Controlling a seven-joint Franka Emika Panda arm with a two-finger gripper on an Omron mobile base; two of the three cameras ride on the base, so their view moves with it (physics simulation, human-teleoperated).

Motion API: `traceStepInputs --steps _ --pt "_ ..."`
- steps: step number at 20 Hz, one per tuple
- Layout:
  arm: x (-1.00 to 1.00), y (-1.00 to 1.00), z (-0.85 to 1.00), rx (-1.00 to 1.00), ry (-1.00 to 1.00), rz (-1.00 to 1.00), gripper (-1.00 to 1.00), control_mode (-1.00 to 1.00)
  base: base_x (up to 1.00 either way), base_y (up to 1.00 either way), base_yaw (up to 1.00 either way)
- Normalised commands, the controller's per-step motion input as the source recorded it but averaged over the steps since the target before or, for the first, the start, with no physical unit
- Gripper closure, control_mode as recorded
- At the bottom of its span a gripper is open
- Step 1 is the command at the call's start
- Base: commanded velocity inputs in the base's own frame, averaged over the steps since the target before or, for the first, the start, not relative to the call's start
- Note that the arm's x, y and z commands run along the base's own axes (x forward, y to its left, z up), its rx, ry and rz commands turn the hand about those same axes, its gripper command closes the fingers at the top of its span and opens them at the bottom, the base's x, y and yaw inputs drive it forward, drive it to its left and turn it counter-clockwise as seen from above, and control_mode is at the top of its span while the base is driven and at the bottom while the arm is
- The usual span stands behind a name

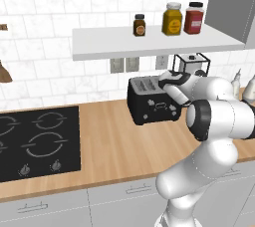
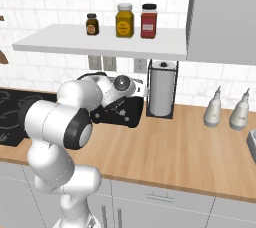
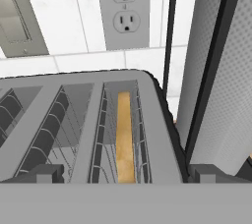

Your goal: Start the toaster. Once the lever pops up, take the bread to the plate on the dining counter.

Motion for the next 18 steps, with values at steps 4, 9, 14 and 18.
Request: traceStepInputs --steps 4,9,14,18 --pt "0.0 0.0 0.0 0.0 0.0 0.0 -1.0 -1.0 0.0 0.0 0.0" --pt "0.0 0.0 0.0 0.0 0.0 0.0 -1.0 -1.0 0.0 0.0 0.0" --pt "0.0 0.0 0.0 0.0 0.0 0.0 -1.0 -1.0 0.0 0.0 0.0" --pt "0.0 0.0 0.0 0.0 0.0 0.0 -1.0 -1.0 0.0 0.0 0.0"
